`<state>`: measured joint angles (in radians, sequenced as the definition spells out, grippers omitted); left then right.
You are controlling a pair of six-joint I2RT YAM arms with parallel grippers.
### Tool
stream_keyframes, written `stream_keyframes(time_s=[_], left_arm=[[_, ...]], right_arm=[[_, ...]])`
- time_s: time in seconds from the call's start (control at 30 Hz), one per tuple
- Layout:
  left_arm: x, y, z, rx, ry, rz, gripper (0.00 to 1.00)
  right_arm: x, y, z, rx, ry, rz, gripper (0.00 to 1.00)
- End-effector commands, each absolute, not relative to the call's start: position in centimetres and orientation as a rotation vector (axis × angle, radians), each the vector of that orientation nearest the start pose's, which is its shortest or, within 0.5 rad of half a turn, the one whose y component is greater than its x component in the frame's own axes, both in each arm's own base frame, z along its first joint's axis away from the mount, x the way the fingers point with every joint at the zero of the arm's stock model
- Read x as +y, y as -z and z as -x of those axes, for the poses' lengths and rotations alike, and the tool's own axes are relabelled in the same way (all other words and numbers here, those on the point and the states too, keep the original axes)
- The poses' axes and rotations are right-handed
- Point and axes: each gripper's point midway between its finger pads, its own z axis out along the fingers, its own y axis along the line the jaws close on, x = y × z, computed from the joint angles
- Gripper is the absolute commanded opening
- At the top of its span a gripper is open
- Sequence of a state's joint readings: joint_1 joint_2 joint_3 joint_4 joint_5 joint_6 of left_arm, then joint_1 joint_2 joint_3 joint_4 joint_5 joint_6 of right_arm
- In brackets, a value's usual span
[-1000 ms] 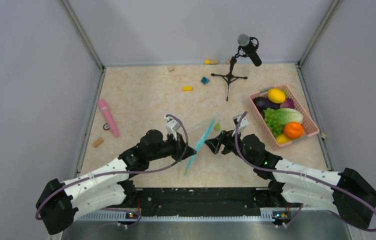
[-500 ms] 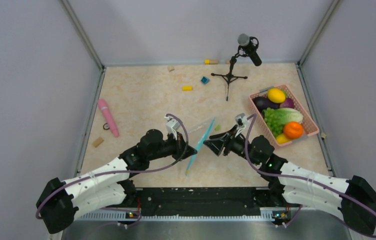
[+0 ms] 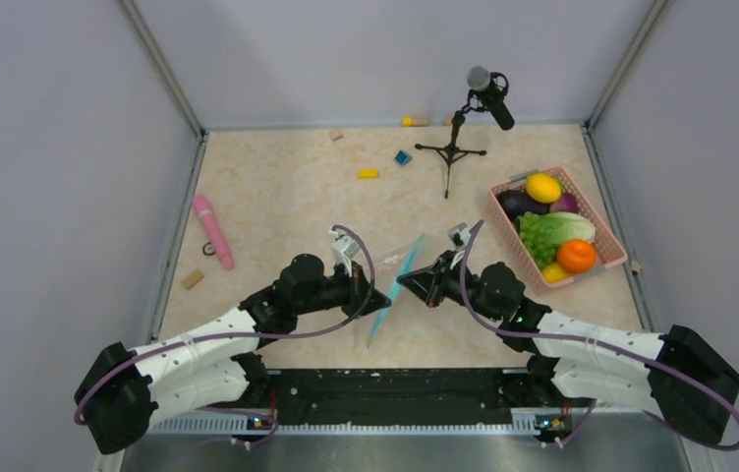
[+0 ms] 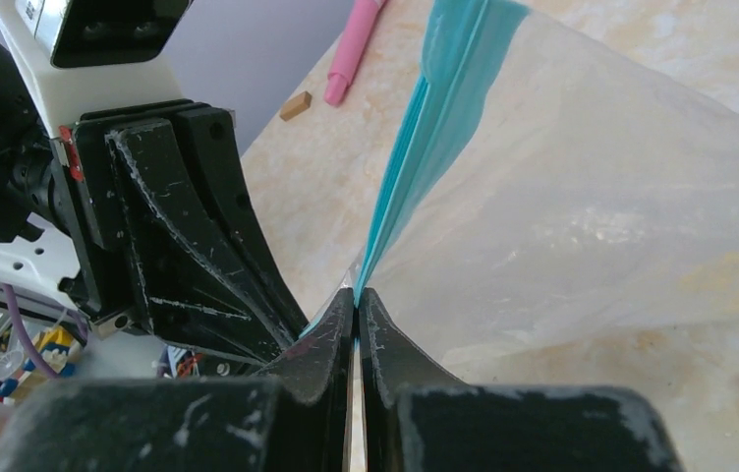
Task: Place the food in the zip-top bag and seal the zipper
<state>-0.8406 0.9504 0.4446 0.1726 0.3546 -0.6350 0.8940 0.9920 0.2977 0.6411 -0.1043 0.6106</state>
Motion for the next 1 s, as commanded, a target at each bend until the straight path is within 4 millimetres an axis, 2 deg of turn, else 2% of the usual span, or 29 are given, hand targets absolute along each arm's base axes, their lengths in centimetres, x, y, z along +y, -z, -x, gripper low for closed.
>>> stream_keyframes(time_s=[0.0, 0.03, 0.13, 0.23, 0.3, 0.43, 0.67, 0.7, 0.73, 0.77, 0.97], left_arm=[[-29.4, -16.5, -15.5, 2.020, 1.285, -0.458, 0.09], [-29.2, -16.3, -15.7, 2.036, 1.259, -0.444, 0.22], [-29.0, -16.3, -16.1, 2.045, 1.221, -0.435, 0.47], [-29.2, -16.9, -16.3, 2.026, 1.218, -0.452, 0.53], [-29.4, -17.1, -16.5, 2.027, 1.212, -0.465, 0.51], [-29.9, -17.1, -16.7, 2.035, 1.217, -0.480, 0.31], [-31.1, -17.2, -15.8, 2.032, 1.299, -0.557, 0.30], [-31.2, -17.2, -15.8, 2.031, 1.302, -0.559, 0.21], [-31.2, -17.1, -15.9, 2.033, 1.299, -0.558, 0.06], [-31.1, -17.1, -15.9, 2.036, 1.295, -0.550, 0.00], [-30.5, -17.2, -16.1, 2.002, 1.285, -0.508, 0.00]], right_arm=[[30.5, -20.3, -18.3, 1.707, -1.248, 0.358, 0.00], [30.4, -20.0, -18.2, 1.729, -1.237, 0.368, 0.00], [30.4, -19.3, -17.5, 1.777, -1.232, 0.420, 0.00], [30.7, -19.5, -16.7, 1.772, -1.269, 0.463, 0.00], [30.9, -19.9, -16.3, 1.757, -1.297, 0.482, 0.00], [31.1, -20.1, -15.9, 1.755, -1.315, 0.500, 0.00], [31.0, -20.2, -16.1, 1.751, -1.314, 0.480, 0.00], [31.0, -20.2, -16.1, 1.751, -1.314, 0.481, 0.00], [31.0, -20.2, -16.1, 1.752, -1.315, 0.483, 0.00], [31.0, -20.2, -16.1, 1.753, -1.313, 0.483, 0.00], [30.4, -19.2, -16.3, 1.802, -1.241, 0.513, 0.00]])
